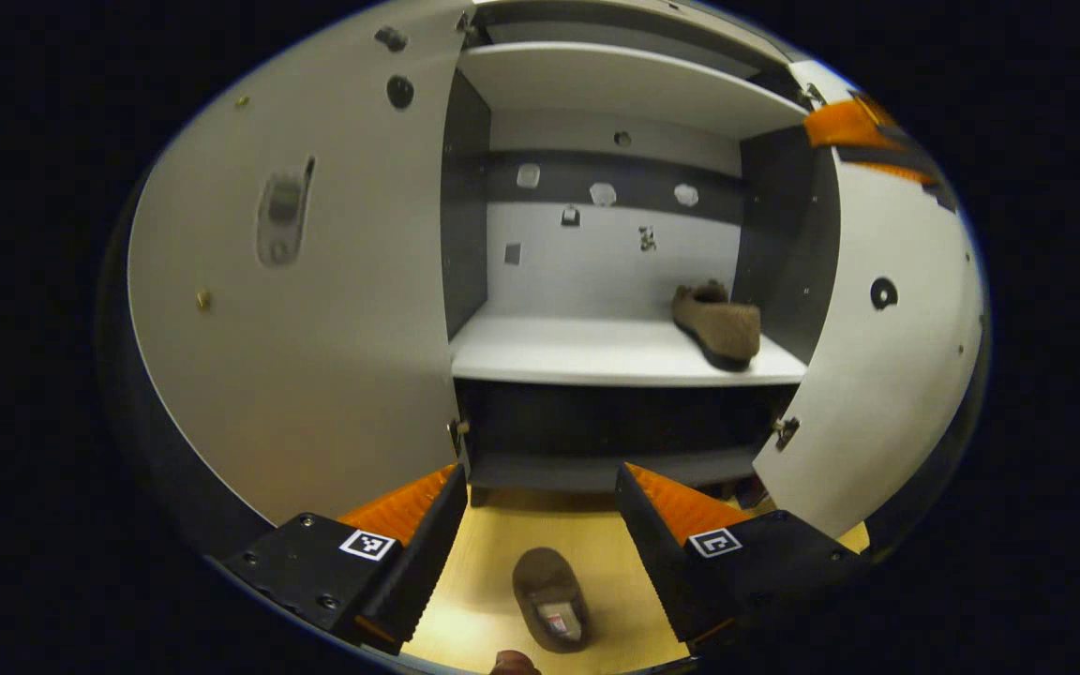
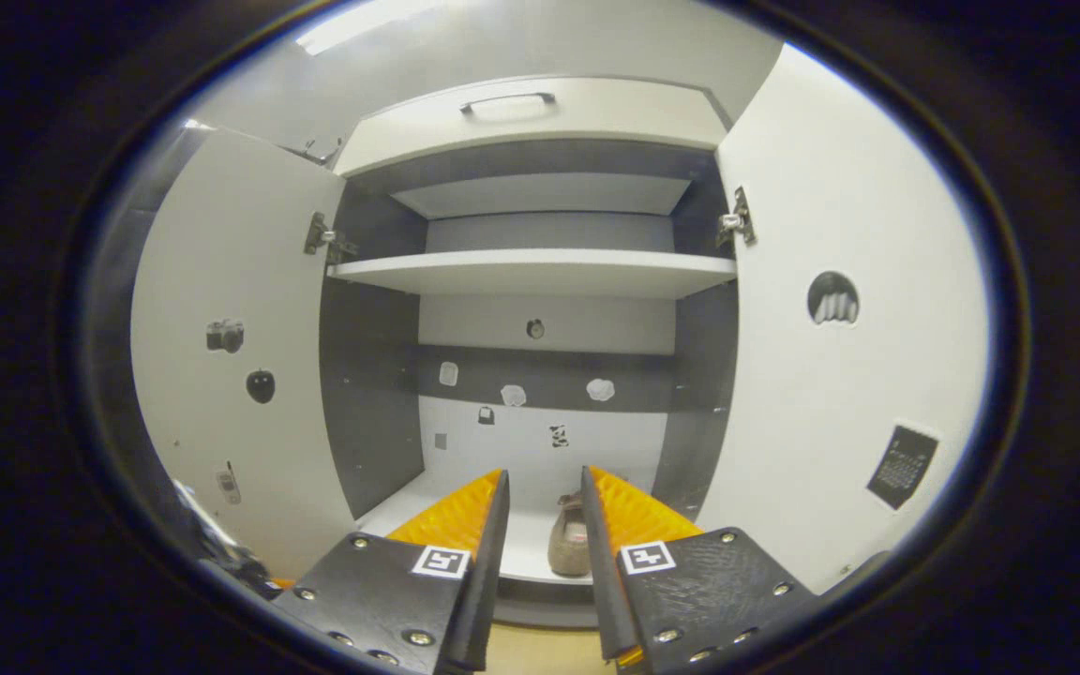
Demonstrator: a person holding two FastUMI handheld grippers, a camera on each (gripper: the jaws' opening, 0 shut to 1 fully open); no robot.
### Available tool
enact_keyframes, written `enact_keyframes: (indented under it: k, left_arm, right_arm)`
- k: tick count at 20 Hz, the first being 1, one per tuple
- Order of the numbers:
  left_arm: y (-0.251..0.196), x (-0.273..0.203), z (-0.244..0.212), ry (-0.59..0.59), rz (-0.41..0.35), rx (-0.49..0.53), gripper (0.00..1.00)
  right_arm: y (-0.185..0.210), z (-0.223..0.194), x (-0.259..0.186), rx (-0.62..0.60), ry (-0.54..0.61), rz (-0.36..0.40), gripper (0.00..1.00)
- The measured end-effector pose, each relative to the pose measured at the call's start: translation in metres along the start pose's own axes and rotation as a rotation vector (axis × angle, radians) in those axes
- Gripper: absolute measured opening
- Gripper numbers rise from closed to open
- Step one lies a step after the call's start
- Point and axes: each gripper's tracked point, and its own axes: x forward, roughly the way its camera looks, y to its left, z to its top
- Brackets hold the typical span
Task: Grab one shoe with the right hand and put it into the shoe cabinet, grab the other shoe with the left hand and put it into the shoe cabinet; then close the right door with the right hand and the left door with the left hand.
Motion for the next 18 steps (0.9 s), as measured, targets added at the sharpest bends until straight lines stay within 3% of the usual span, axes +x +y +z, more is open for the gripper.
enact_keyframes:
  k: [4,9,14,18]
  left_arm:
    - [0.008,0.020,-0.087,0.159,-0.008,0.023,0.99]
    - [0.018,0.038,-0.164,0.302,-0.007,0.047,0.99]
    - [0.028,0.042,-0.193,0.403,-0.007,0.034,0.99]
    - [0.027,0.056,-0.204,0.398,0.004,-0.015,0.99]
  right_arm:
    - [-0.013,0.019,-0.028,-0.027,-0.047,-0.030,0.44]
    - [-0.029,0.031,-0.052,-0.026,-0.065,-0.061,0.44]
    - [-0.044,0.036,-0.063,-0.026,-0.067,-0.098,0.44]
    - [-0.050,0.032,-0.066,-0.037,-0.051,-0.115,0.45]
